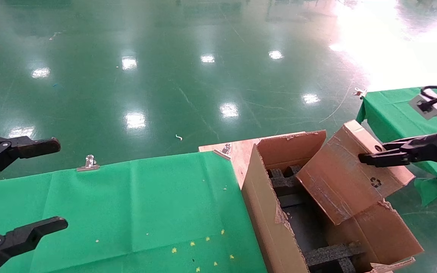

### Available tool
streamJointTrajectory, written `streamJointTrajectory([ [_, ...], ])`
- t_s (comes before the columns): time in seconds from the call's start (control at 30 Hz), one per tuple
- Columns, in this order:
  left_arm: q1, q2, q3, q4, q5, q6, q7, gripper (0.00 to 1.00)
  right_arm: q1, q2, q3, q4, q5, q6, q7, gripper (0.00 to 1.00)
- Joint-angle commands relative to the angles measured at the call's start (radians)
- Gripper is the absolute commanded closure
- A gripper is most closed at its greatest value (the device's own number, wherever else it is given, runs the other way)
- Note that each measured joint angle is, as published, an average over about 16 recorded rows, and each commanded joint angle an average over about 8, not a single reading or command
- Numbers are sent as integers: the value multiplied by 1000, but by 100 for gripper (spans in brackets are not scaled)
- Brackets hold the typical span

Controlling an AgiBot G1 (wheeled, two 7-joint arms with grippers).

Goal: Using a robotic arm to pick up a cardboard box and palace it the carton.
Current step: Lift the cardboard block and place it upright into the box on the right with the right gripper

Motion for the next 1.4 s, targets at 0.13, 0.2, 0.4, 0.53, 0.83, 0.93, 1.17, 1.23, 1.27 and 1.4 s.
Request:
streamJointTrajectory([
  [0.13, 0, 0, 0, 0, 0, 0, 0, 0, -10, -26, -18, -6, -29, 59, 56, 100],
  [0.2, 0, 0, 0, 0, 0, 0, 0, 0, -10, -35, -27, -3, -45, 84, 83, 100],
  [0.4, 0, 0, 0, 0, 0, 0, 0, 0, -20, -43, -50, 39, -80, 133, 172, 100],
  [0.53, 0, 0, 0, 0, 0, 0, 0, 0, -29, -36, -65, 100, -97, 134, 241, 100],
  [0.83, 0, 0, 0, 0, 0, 0, 0, 0, -44, 6, -81, 261, -101, 107, 382, 100],
  [0.93, 0, 0, 0, 0, 0, 0, 0, 0, -48, 15, -81, 287, -98, 119, 408, 100],
  [1.17, 0, 0, 0, 0, 0, 0, 0, 0, -50, 17, -80, 290, -95, 123, 409, 100],
  [1.23, 0, 0, 0, 0, 0, 0, 0, 0, -50, 13, -81, 286, -97, 125, 407, 100],
  [1.27, 0, 0, 0, 0, 0, 0, 0, 0, -50, 10, -82, 285, -99, 129, 408, 100],
  [1.4, 0, 0, 0, 0, 0, 0, 0, 0, -53, -14, -92, 297, -125, 169, 430, 100],
])
